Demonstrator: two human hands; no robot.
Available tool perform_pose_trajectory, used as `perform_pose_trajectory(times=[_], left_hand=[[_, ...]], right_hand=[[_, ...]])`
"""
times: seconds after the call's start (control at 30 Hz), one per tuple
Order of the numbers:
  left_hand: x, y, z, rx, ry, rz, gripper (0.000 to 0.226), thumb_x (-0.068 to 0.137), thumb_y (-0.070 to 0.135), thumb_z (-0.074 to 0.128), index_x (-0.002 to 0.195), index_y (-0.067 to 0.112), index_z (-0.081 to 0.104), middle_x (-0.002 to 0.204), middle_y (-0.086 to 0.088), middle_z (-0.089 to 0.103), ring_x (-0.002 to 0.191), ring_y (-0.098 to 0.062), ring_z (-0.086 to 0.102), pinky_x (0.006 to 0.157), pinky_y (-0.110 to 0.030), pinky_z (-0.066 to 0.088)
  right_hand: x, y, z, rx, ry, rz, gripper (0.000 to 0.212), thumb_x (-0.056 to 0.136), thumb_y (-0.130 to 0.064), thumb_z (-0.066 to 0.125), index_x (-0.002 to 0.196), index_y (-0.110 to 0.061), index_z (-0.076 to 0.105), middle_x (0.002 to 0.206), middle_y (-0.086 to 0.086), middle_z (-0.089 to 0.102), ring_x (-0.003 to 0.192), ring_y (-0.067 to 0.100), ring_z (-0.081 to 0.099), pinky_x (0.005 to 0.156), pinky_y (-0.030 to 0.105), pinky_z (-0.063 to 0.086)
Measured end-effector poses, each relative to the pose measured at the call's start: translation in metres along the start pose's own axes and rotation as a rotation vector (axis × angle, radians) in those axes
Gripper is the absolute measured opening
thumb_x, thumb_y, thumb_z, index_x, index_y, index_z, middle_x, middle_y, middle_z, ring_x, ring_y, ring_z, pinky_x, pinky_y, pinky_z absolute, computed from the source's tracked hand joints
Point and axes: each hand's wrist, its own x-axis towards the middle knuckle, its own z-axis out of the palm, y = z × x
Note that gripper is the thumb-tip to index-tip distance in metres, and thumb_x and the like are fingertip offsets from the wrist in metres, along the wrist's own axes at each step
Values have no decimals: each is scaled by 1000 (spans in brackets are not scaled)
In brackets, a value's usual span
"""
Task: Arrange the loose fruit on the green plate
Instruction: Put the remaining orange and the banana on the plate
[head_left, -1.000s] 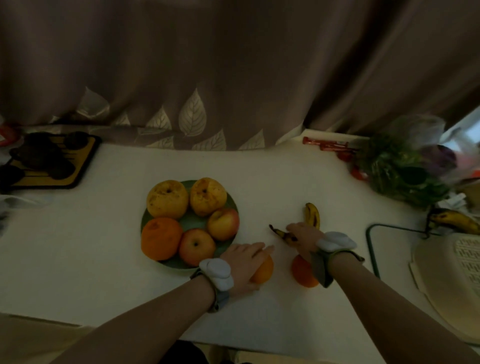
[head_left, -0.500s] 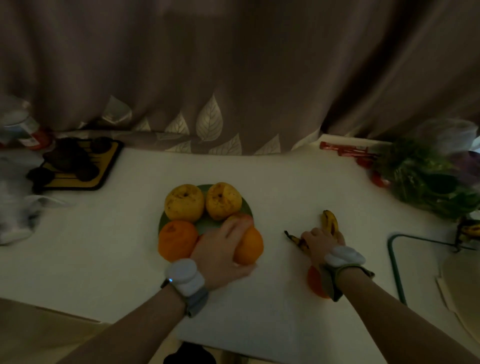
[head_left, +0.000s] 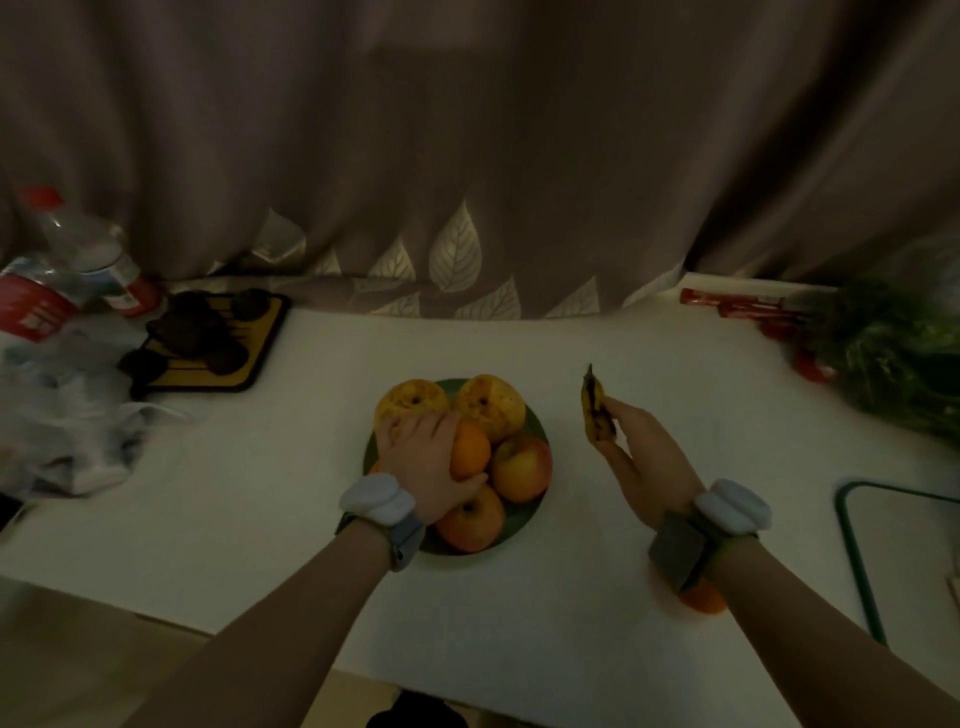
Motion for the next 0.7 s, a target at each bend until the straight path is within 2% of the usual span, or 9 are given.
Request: perform_pose_trajectory(times=[0.07,0.13,0.23,0.27,0.4,0.5,0.6,0.7], left_hand=[[0,1,5,55,29,23,82,59,68,36,118,13,56,114,-13,64,108,-35,56,98,-57,32],[0,0,7,68,63,59,76,63,66,38,113,12,58,107,-13,67,101,-35,60,95,-53,37],[0,-7,11,37,90,95,80,67,71,37,118,12,53,110,-13,66,104,-34,59,97,-45,25],[0,-8,11,3,93,107,82,69,73,35,121,12,52,113,-13,65,107,-34,58,98,-44,22],[-3,-8,5,-198,109,101,83,73,69,27,132,13,42,133,-13,51,126,-32,42,107,-47,18],[-8,-9,-1,-282,152,196,89,77,77,9,132,15,42,135,-12,49,128,-23,35,105,-35,10],[-16,-3,-6,-328,190,346,70,86,69,16,129,20,41,128,-12,55,120,-15,32,103,-28,8],[-22,-3,-2,-274,193,422,60,87,66,23,126,23,39,121,-8,60,117,-14,36,108,-22,-1]], right_hand=[[0,0,4,164,36,84,42,91,-5,47,132,-4,39,131,15,52,120,28,48,96,21,33],[3,0,4,377,90,184,39,92,-4,45,131,-6,41,125,9,54,117,23,50,95,23,40],[6,-5,0,698,142,302,34,94,-4,39,128,-4,43,118,9,53,108,25,53,102,47,43],[7,-7,-2,800,152,334,33,95,-3,36,127,-3,44,117,9,53,104,23,53,101,49,42],[13,-17,-10,1017,208,394,33,97,-9,30,126,-5,46,108,11,57,94,16,56,90,46,45],[21,-26,-6,1172,190,438,32,98,-14,27,123,-10,48,95,7,62,91,20,58,80,43,49],[26,-36,5,1276,108,475,31,98,-17,26,119,-15,48,91,8,62,85,21,58,69,36,48],[32,-42,19,1334,26,512,33,98,-17,26,122,-12,48,90,10,61,83,22,56,70,35,45]])
